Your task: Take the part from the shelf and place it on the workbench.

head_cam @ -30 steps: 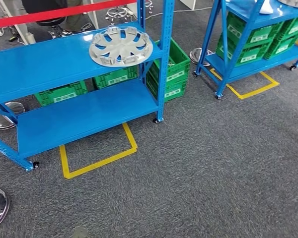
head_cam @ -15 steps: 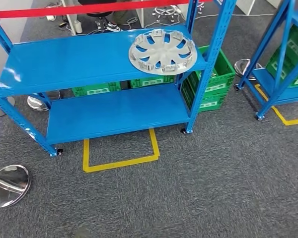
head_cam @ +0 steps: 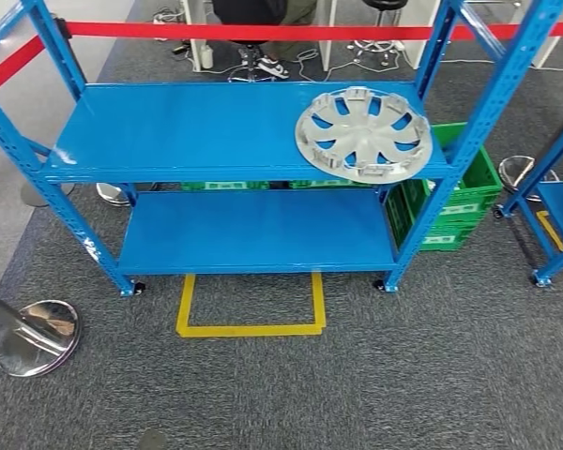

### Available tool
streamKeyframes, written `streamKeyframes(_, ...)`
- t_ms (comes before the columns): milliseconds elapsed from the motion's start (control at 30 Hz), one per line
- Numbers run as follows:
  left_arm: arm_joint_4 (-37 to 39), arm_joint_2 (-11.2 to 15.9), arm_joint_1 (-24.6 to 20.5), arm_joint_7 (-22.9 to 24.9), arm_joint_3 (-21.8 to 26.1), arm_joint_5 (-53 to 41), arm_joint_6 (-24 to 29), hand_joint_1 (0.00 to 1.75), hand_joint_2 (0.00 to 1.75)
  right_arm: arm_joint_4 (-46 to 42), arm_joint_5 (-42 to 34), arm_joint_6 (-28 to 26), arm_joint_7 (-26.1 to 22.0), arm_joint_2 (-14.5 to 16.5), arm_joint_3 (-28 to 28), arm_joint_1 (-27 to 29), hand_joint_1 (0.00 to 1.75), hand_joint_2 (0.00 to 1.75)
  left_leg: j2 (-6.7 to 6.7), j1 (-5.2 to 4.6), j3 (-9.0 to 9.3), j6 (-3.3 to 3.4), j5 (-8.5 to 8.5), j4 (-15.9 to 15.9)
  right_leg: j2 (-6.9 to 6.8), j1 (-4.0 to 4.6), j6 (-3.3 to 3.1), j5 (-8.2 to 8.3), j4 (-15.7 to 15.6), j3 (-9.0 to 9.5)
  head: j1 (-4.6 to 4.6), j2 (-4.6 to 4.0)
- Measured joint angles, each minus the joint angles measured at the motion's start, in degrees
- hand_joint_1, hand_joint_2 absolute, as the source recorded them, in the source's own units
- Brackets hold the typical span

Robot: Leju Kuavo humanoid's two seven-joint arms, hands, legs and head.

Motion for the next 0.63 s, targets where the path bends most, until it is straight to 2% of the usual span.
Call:
streamKeyframes(33,0.0,0.0,-0.1,-0.1,0.1,0.0,0.0,0.00,0.00,0.0,0.0,0.0,0.0,0.0,0.0,-0.1,0.00,0.00,-0.93,0.16,0.03,0.28,0.01,0.0,0.90,-0.14,0.27,-0.76,0.5,0.14,0.04,0.00)
streamKeyframes(67,0.0,0.0,-0.2,-0.2,0.2,0.0,0.0,0.00,0.00,0.0,0.0,0.1,0.0,0.0,-0.1,-0.3,0.00,0.00,-1.83,0.32,0.06,0.57,0.01,-0.1,2.50,-0.30,0.52,-2.10,2.2,-0.39,0.10,0.00)
streamKeyframes(100,0.0,0.0,-0.4,-0.2,0.2,0.0,0.1,0.00,0.00,0.0,0.0,0.1,0.0,0.0,-0.2,-0.3,0.00,0.00,-2.74,0.44,0.09,0.83,-0.03,-0.1,4.50,-0.49,0.73,-3.97,5.3,-1.74,0.20,0.00)
streamKeyframes(133,0.0,-0.1,-0.5,-0.2,0.2,0.0,0.1,0.00,0.00,0.0,0.0,0.1,0.0,0.0,-0.3,-0.3,0.00,0.00,-3.70,0.47,0.10,1.03,-0.13,-0.1,6.09,-0.58,0.87,-6.07,9.5,-3.81,0.26,0.00)
streamKeyframes(167,0.0,-0.1,-0.6,-0.2,0.2,0.0,0.2,0.00,0.00,0.0,0.0,0.1,0.0,0.0,-0.4,-0.2,0.00,0.00,-4.71,0.47,0.12,1.16,-0.22,-0.1,6.74,-0.63,0.96,-7.74,13.6,-6.14,0.29,0.00)
streamKeyframes(200,0.0,-0.1,-0.6,-0.2,0.3,0.0,0.2,0.00,0.00,0.0,0.0,0.1,0.0,0.0,-0.5,-0.1,0.00,0.00,-5.75,0.49,0.15,1.20,-0.30,-0.1,6.93,-0.66,1.02,-8.39,16.6,-8.09,0.28,0.00)
streamKeyframes(233,0.0,-0.1,-0.6,-0.2,0.3,0.0,0.3,0.00,0.00,0.0,0.0,0.1,0.0,0.0,-0.5,-0.1,0.00,0.00,-6.77,0.51,0.23,1.17,-0.36,-0.1,7.00,-0.71,1.02,-7.70,17.4,-9.21,0.28,0.00)
streamKeyframes(267,0.0,-0.1,-0.6,-0.2,0.3,0.0,0.3,0.00,0.00,0.0,0.0,0.1,0.0,0.0,-0.6,-0.1,0.00,0.00,-7.75,0.56,0.36,1.09,-0.43,-0.1,7.12,-0.78,0.97,-5.77,15.8,-9.24,0.27,0.00)
streamKeyframes(300,0.0,-0.2,-0.5,-0.2,0.3,0.0,0.3,0.00,0.00,0.0,0.0,0.1,0.0,0.0,-0.6,-0.1,0.00,0.00,-8.69,0.64,0.52,0.92,-0.51,-0.1,7.58,-0.91,0.91,-3.06,12.4,-8.34,0.26,0.00)
streamKeyframes(333,0.0,-0.2,-0.5,-0.2,0.4,0.0,0.3,0.00,0.00,0.0,0.0,0.1,0.0,0.0,-0.7,-0.1,0.00,0.00,-9.58,0.67,0.63,0.66,-0.56,0.0,9.00,-1.15,0.91,-0.54,8.4,-7.11,0.31,0.00)
streamKeyframes(367,0.0,-0.2,-0.6,-0.2,0.4,0.0,0.3,0.00,0.00,0.0,0.0,0.1,0.0,0.0,-0.8,-0.1,0.00,0.00,-10.39,0.68,0.64,0.34,-0.57,0.1,10.33,-1.38,0.84,1.30,5.1,-6.07,0.33,0.00)
streamKeyframes(400,0.0,-0.2,-0.6,-0.2,0.4,0.0,0.3,0.00,0.00,0.0,0.0,0.1,0.0,0.0,-0.8,-0.2,0.00,0.00,-11.05,0.68,0.58,-0.04,-0.49,0.1,11.40,-1.50,0.71,2.30,3.0,-5.41,0.33,0.00)
streamKeyframes(433,0.0,-0.2,-0.5,-0.2,0.5,0.0,0.3,0.00,0.00,0.0,0.0,0.1,0.0,0.0,-0.8,-0.3,0.00,0.00,-11.62,0.71,0.48,-0.49,-0.30,0.0,12.06,-1.51,0.44,2.59,2.3,-5.16,0.35,0.00)
streamKeyframes(500,0.0,-0.1,-0.2,-0.2,0.6,0.0,0.3,0.00,0.00,-0.1,0.0,0.1,0.0,0.0,-0.9,-0.6,0.00,0.00,-12.24,0.91,0.31,-1.42,0.16,-0.4,10.98,-1.33,-0.55,3.08,2.1,-5.03,0.30,0.00)
streamKeyframes(533,0.0,-0.1,-0.1,-0.2,0.7,0.0,0.3,0.00,0.00,-0.1,0.0,0.1,0.0,0.1,-0.9,-0.6,0.00,0.00,-11.30,0.87,0.14,-1.82,-0.13,-0.3,10.37,-1.32,-1.10,3.40,1.9,-4.97,0.22,0.00)
streamKeyframes(567,0.0,-0.1,-0.1,-0.2,0.8,0.0,0.3,0.00,0.00,-0.1,0.0,0.1,0.0,0.1,-0.9,-0.6,0.00,0.00,-9.77,0.76,-0.37,-2.14,-1.14,0.8,9.63,-1.34,-1.55,3.69,1.7,-5.01,-0.01,0.00)
streamKeyframes(600,0.0,-0.1,-0.2,-0.2,0.9,0.0,0.3,0.00,0.00,-0.1,0.0,0.1,0.0,0.1,-0.9,-0.6,0.00,0.00,-7.91,0.65,-1.30,-2.36,-2.88,3.1,8.82,-1.34,-1.89,3.91,1.5,-5.07,-0.21,0.00)
streamKeyframes(633,0.0,-0.1,-0.3,-0.2,0.9,0.0,0.3,0.00,0.00,-0.1,0.0,0.1,0.0,0.1,-0.9,-0.6,0.00,0.00,-6.60,0.52,-1.78,-2.48,-3.91,4.3,8.44,-1.27,-2.04,3.99,1.5,-5.11,-0.39,0.00)
